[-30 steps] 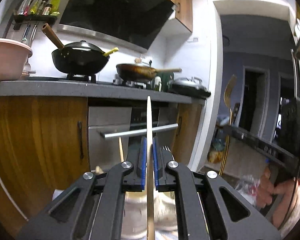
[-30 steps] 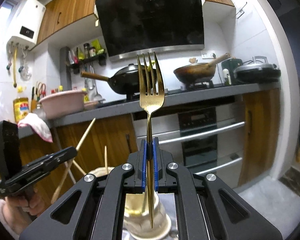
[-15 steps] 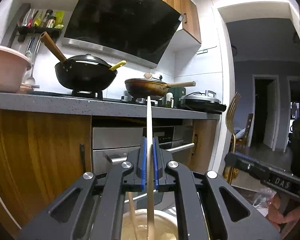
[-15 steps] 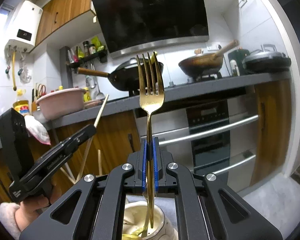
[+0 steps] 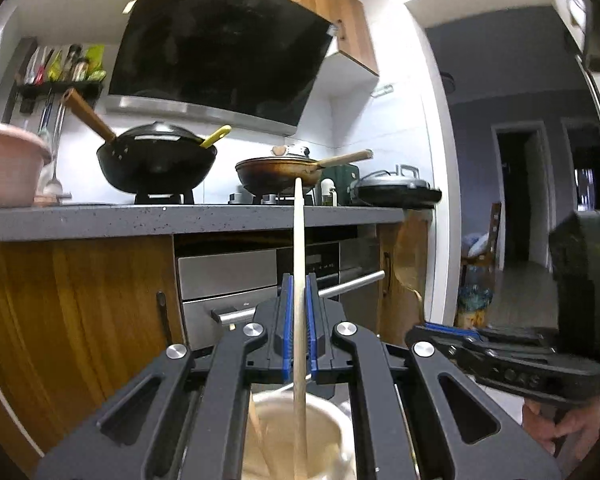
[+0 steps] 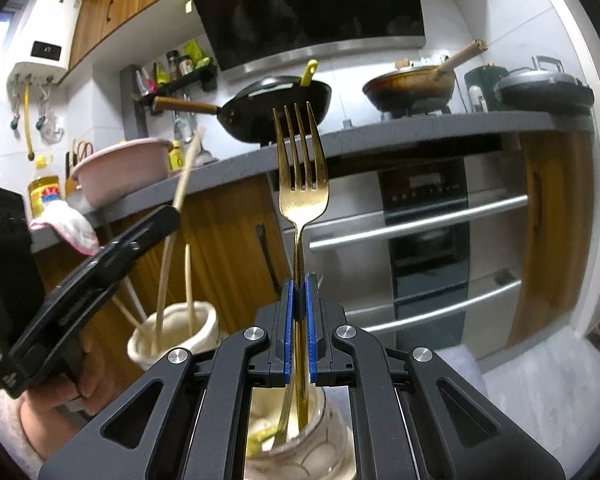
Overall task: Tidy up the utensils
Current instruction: 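Lift the chopstick and gold fork with both tools above the ceramic holder, then lower the chopstick and fork into the holder and open both tools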
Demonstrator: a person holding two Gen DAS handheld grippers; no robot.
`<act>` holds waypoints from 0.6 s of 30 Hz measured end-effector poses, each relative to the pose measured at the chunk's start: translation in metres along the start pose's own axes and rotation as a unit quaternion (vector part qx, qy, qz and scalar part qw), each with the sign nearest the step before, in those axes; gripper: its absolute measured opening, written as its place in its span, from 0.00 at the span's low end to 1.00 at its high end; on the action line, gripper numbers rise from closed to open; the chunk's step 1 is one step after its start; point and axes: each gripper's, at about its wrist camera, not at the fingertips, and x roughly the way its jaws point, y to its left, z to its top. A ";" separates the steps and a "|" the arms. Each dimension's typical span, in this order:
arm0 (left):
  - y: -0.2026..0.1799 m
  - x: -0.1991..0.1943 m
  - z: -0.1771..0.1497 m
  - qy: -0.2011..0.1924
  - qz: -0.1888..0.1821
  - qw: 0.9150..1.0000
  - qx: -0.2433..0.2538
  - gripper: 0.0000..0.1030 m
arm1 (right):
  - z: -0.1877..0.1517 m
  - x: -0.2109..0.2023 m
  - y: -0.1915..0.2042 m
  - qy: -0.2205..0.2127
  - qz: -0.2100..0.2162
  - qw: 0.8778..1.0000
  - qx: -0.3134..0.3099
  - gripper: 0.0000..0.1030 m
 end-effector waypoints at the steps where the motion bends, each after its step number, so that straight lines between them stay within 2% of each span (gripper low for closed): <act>1: -0.003 -0.005 -0.002 0.005 0.000 1.000 0.008 0.06 | -0.001 0.000 0.000 0.004 0.002 1.000 0.002 0.07; 11: -0.006 -0.020 -0.023 0.100 -0.007 0.995 0.009 0.06 | -0.019 -0.001 0.006 0.040 0.004 0.999 -0.008 0.07; 18: -0.001 -0.017 -0.033 0.131 -0.009 0.991 -0.005 0.06 | -0.023 0.002 0.003 0.055 -0.019 0.998 0.002 0.07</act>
